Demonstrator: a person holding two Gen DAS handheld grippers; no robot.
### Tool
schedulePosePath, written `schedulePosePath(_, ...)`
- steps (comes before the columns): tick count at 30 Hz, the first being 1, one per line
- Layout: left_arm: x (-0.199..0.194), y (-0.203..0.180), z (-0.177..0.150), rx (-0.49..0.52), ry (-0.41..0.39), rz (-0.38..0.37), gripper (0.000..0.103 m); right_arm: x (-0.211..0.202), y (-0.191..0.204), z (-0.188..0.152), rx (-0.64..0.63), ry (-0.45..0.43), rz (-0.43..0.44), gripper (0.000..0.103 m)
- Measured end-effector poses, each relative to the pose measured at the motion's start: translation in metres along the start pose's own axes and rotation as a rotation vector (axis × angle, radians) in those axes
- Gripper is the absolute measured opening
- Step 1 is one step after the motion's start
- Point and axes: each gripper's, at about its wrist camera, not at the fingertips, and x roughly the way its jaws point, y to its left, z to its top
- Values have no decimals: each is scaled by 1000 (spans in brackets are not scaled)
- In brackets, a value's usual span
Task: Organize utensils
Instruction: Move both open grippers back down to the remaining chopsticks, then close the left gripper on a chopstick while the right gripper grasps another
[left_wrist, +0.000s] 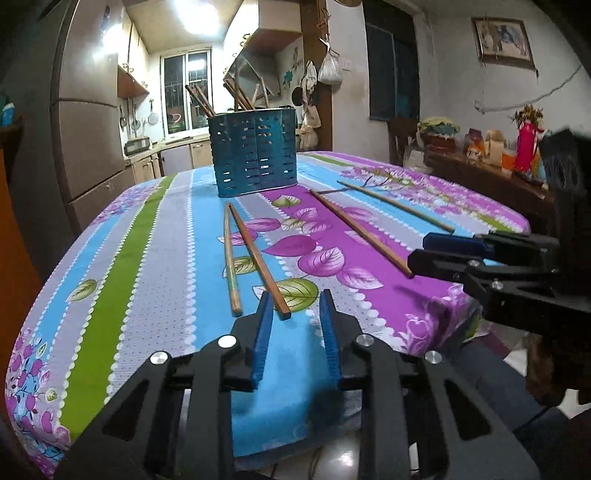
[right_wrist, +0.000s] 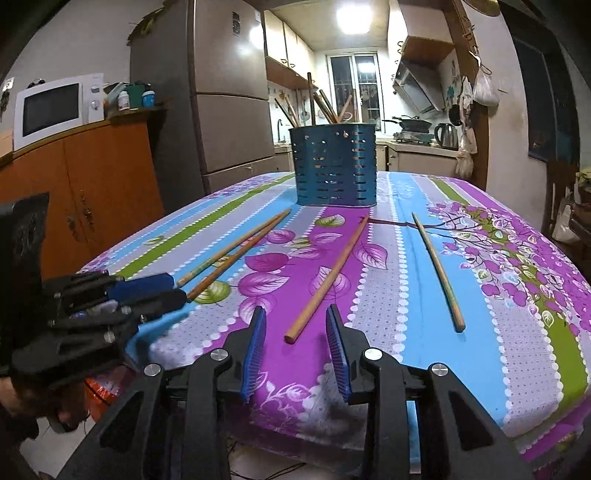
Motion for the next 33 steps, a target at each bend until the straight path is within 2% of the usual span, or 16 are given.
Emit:
schedulePosePath(9,10,-1,-4,-13,1,12,23,14,4,-1,-11,11,-10,33)
schedulePosePath(15,11,-3,-5,-29,-12,9,22,19,0,-3,-8,8,-66,20)
schedulePosePath(28,17,0,-6,-76,-56,14,21,18,-3,-10,-23,-25,-105,19)
schedulePosePath(30,15,-1,-8,-84,-66,23,14,15,-2,-12,-24,-37,-112,19)
schedulePosePath(33,10,-2,-12,-97,-78,34,9,13,0,-15,-32,-49,-122,19)
